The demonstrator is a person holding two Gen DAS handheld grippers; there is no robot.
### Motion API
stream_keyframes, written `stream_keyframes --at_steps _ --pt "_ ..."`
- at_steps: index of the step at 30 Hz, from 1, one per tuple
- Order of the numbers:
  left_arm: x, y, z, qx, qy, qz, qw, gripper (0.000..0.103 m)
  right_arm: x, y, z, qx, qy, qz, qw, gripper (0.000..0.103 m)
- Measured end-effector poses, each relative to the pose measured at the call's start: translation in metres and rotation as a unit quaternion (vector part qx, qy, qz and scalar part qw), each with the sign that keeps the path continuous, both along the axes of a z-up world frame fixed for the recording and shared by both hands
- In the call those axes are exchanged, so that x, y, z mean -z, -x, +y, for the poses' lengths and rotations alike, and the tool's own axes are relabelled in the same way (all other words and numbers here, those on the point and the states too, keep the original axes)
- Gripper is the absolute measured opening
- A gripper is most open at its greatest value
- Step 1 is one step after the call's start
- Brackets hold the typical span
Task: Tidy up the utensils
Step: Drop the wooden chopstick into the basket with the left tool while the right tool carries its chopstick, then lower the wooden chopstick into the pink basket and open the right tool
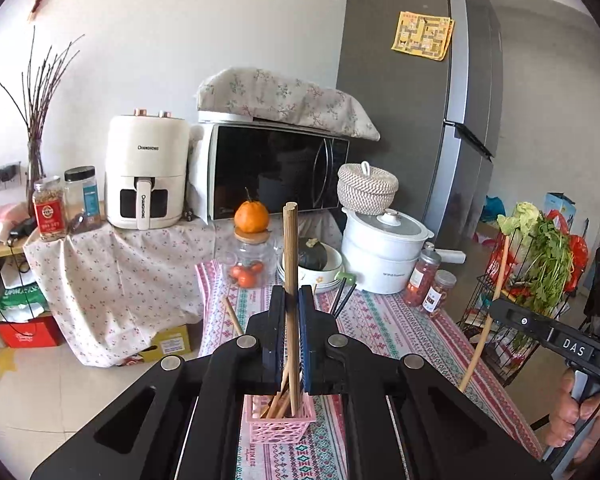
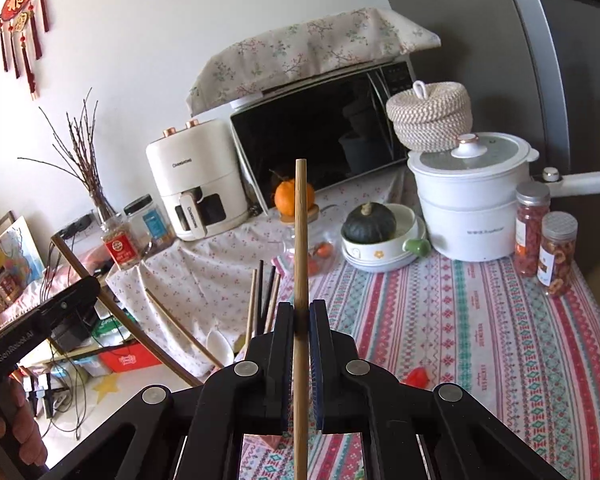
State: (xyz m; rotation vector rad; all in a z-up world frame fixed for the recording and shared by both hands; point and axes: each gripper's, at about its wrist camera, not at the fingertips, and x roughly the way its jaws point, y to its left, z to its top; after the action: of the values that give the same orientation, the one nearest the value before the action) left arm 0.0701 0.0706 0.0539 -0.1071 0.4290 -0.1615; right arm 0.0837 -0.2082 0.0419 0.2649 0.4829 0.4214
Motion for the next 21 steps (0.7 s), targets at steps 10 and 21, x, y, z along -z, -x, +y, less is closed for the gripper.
stream_keyframes --at_steps 10,21 --pt "0.042 -0.042 -0.005 -0.008 -0.036 0.071 0.9968 0.006 0.005 -0.007 0.013 -0.003 0.008 0.007 1.0 0.006" --pt "0.059 -0.06 -0.003 -0.008 -0.018 0.072 0.9972 0.056 0.007 -0.017 0.034 -0.011 -0.019 -0.008 1.0 0.006"
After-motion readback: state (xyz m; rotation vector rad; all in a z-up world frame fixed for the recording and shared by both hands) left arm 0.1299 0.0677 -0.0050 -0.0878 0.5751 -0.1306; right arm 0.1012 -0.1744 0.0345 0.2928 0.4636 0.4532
